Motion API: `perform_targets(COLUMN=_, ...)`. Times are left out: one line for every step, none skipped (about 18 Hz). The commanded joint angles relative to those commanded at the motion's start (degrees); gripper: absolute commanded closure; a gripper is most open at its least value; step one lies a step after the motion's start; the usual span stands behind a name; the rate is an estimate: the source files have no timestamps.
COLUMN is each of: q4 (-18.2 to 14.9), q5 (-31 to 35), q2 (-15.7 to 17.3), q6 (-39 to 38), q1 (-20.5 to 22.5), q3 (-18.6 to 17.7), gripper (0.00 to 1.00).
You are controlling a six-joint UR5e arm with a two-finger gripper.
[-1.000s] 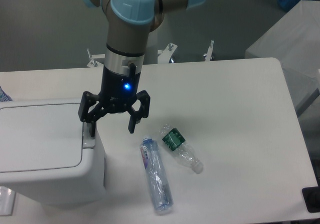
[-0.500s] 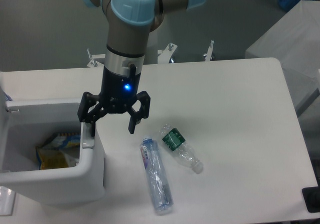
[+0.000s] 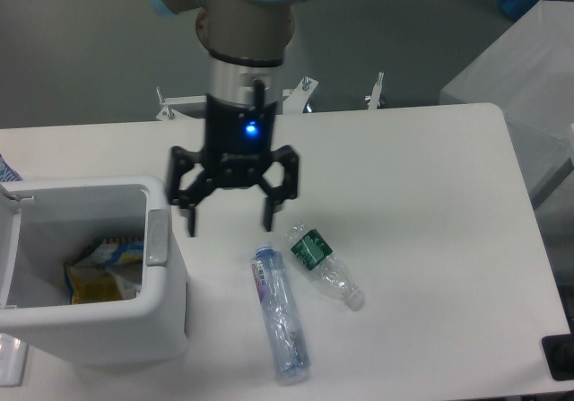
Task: Open the trash can
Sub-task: 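Raise the gripper up and away from the opened trash can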
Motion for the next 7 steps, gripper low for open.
perform_targets(q4=-0.2, q5=2.7, q2=0.1, q6=3.5, q1=1.4, q3=-0.5, gripper=0.0)
perform_targets(q4=-0.2, q5=4.6, q2=0.1, q6=7.2, q1=2.1, q3=-0.9, gripper=0.0)
perform_targets(q4=-0.8, q5=6.2, q2=-0.1, q6=10.5, q1=2.4, q3=-1.0, gripper=0.0)
perform_targets(q4=-1.8, q5=7.3, q2=-0.1, q6=13.7, q1=3.3, q3=-1.1, gripper=0.0)
perform_targets(q4=-3.0, q5=7.9, q2=0.0, q6=16.6, q1=4.5, q3=-1.5, gripper=0.0)
perform_targets(q4=-3.7, q5=7.9, q2=0.1, q6=18.9, q1=5.4, q3=-1.6, gripper=0.0)
perform_targets(q4=-4.0, q5=7.9, q2=0.1, q6=20.4, q1=5.9, q3=-1.6, gripper=0.0)
